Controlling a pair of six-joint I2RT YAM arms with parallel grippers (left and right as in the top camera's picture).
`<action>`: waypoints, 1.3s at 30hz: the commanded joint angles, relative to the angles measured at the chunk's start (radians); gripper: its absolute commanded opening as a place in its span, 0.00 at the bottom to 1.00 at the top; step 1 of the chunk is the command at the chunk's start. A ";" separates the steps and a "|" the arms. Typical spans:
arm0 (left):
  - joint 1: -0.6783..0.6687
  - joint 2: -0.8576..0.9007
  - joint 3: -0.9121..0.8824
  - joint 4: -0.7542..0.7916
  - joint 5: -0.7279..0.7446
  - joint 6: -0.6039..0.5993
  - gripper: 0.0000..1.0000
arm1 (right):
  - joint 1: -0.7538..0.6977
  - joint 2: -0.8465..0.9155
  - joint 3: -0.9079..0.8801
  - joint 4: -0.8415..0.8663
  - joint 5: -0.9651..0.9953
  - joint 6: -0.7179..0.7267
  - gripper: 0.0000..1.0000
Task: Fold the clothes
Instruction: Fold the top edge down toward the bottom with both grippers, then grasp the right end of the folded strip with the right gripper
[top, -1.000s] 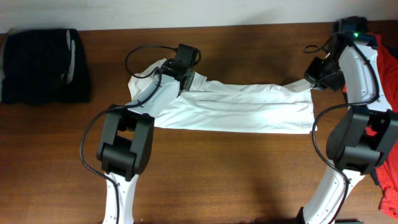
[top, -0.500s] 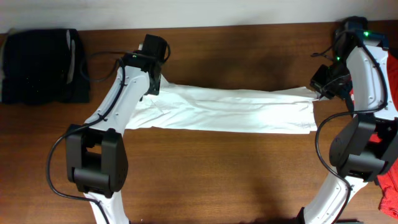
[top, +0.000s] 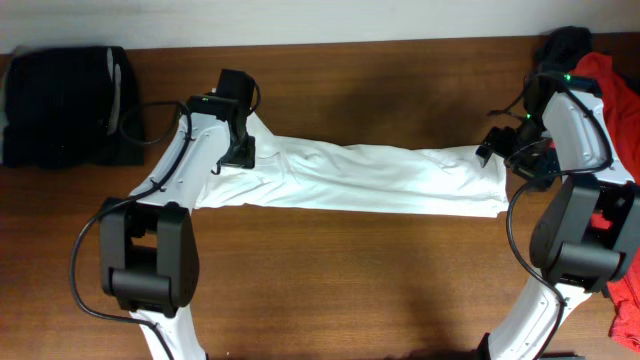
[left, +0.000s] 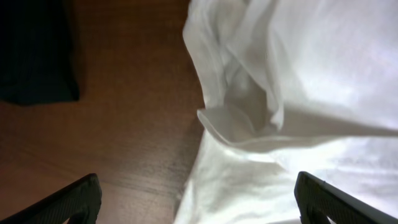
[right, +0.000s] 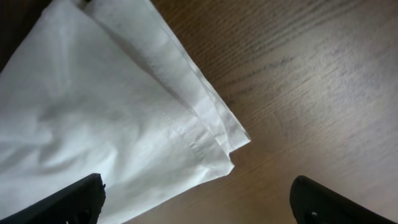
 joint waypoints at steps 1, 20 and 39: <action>-0.002 -0.029 0.076 0.006 0.063 0.044 0.98 | -0.003 -0.025 0.067 -0.002 -0.047 -0.085 1.00; 0.234 0.307 0.055 -0.130 0.310 -0.017 0.01 | 0.064 -0.010 -0.339 0.377 -0.142 -0.148 0.11; 0.298 -0.234 0.065 -0.208 0.577 -0.063 0.99 | 0.072 -0.542 -0.103 -0.050 -0.387 -0.174 0.99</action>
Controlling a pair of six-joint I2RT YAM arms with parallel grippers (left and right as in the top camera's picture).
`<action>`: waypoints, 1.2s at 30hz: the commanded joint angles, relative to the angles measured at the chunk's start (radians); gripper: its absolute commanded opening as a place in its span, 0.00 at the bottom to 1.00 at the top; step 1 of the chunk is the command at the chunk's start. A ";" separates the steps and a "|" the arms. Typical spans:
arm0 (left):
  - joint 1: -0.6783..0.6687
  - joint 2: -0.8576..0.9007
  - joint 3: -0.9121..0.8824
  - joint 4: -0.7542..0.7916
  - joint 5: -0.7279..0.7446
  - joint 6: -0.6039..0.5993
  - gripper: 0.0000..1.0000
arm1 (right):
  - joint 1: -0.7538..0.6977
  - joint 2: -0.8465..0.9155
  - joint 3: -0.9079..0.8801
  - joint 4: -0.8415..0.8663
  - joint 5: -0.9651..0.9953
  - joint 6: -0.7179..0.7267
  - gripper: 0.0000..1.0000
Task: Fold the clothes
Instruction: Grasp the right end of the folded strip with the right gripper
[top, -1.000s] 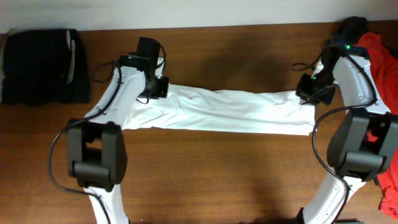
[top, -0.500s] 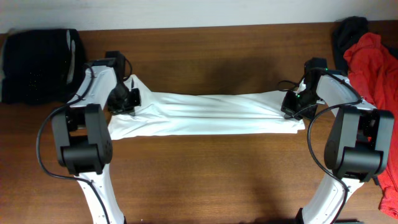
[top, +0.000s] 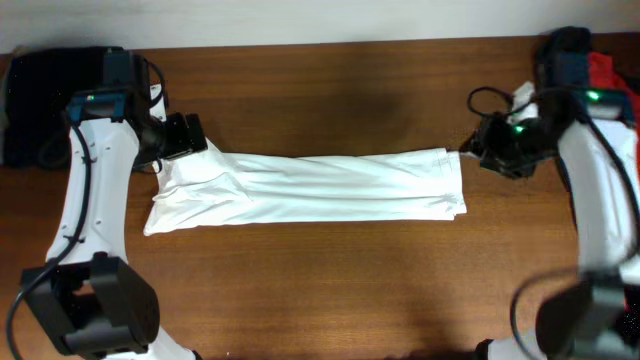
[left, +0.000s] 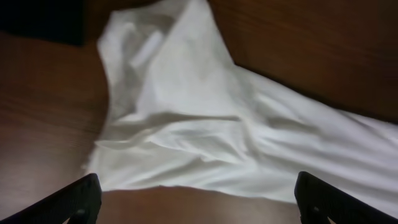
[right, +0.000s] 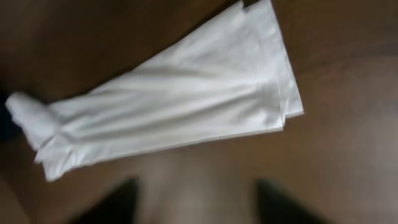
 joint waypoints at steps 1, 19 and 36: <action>0.002 -0.019 0.003 -0.020 0.089 -0.004 0.99 | 0.005 -0.119 0.021 -0.083 0.130 -0.040 0.99; 0.000 -0.019 0.002 -0.117 0.111 -0.004 0.99 | -0.050 0.407 -0.001 0.120 0.090 -0.385 0.99; 0.000 -0.019 0.002 -0.124 0.153 -0.004 0.99 | 0.038 0.516 -0.180 0.349 -0.010 -0.373 0.99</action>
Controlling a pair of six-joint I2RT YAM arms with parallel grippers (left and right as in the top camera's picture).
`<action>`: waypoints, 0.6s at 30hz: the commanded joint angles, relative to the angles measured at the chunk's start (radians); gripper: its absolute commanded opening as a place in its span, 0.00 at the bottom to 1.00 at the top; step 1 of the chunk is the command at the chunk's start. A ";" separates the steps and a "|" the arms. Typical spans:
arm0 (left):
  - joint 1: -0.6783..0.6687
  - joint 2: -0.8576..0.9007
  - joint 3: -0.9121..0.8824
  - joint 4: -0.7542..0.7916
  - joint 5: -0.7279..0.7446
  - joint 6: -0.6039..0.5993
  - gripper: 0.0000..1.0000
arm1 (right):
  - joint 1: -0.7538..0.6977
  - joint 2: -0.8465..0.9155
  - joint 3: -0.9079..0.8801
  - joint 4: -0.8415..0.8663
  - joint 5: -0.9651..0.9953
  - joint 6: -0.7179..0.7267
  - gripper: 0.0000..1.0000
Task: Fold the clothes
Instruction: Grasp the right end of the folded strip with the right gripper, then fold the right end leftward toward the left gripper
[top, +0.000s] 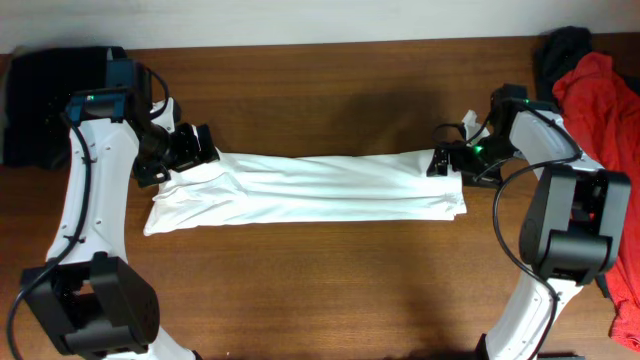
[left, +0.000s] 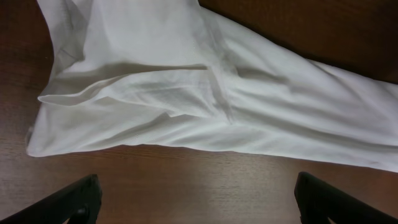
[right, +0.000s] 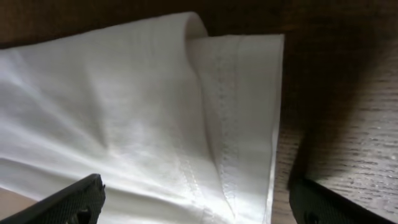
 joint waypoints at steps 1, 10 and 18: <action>0.001 -0.019 0.002 -0.002 0.018 -0.002 0.99 | 0.026 0.039 -0.095 0.044 -0.065 -0.002 0.99; 0.001 -0.019 0.002 -0.002 0.018 -0.002 0.99 | 0.047 0.039 -0.105 0.048 -0.023 0.135 0.04; 0.001 -0.019 0.002 -0.002 0.014 -0.002 0.99 | -0.058 0.008 0.084 -0.245 0.353 0.284 0.04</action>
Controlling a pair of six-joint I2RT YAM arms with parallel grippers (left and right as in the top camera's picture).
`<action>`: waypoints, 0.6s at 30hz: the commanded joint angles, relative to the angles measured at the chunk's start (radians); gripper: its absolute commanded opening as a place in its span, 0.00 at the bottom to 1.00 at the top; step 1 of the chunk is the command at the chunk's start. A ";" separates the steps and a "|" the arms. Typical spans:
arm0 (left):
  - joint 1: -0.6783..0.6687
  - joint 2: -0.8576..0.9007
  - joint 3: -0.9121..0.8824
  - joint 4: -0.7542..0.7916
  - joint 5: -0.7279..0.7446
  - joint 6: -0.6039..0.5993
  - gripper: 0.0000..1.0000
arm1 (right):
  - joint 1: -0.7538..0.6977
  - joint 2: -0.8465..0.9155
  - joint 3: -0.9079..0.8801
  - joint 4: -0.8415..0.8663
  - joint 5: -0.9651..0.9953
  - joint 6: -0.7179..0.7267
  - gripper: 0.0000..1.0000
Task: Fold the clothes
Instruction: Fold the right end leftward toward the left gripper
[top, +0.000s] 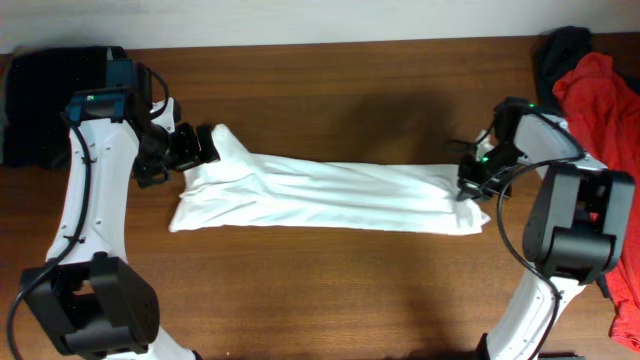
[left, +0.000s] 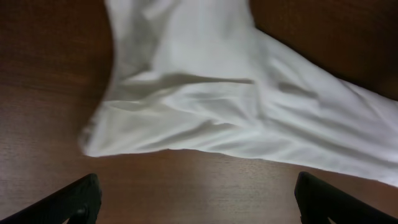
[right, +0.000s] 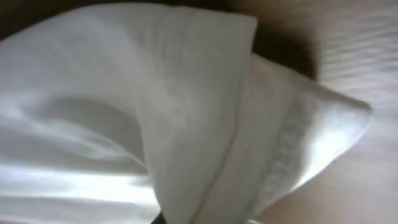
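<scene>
A white garment (top: 320, 195), folded into a long strip, lies across the middle of the brown table. My left gripper (top: 195, 148) hovers at its left end, where the cloth rises in a peak. In the left wrist view the gripper (left: 199, 202) is open, with bare wood between its fingers (left: 68, 199) and the garment (left: 249, 112) beyond them. My right gripper (top: 470, 185) sits on the strip's right end. There the cloth (right: 155, 93) fills the right wrist view, bunched up and hiding the fingers.
A pile of black clothes (top: 60, 105) lies at the far left of the table (top: 330, 290). A red garment (top: 600, 90) and a dark one (top: 562, 45) are heaped at the right edge, behind my right arm.
The right gripper, open at the strip's right end before, is now shut on that end. The whole garment has shifted to the right. The left gripper has stayed in place, open.
At first the strip stretched between both open grippers, reaching far to the right. Then it lay further left, with both arms drawn back from its ends. The right gripper then stood open at the right end, and now it grips that end, with the strip moved right.
</scene>
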 joint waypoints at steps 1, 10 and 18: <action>0.001 -0.019 0.002 -0.001 0.010 -0.002 0.99 | -0.011 -0.008 0.101 -0.096 0.215 0.087 0.04; 0.001 -0.011 0.002 0.002 0.010 -0.002 0.99 | 0.357 -0.106 0.295 -0.195 0.209 0.192 0.04; 0.001 -0.011 -0.006 0.002 0.010 -0.002 0.99 | 0.676 -0.077 0.293 0.046 0.066 0.338 0.05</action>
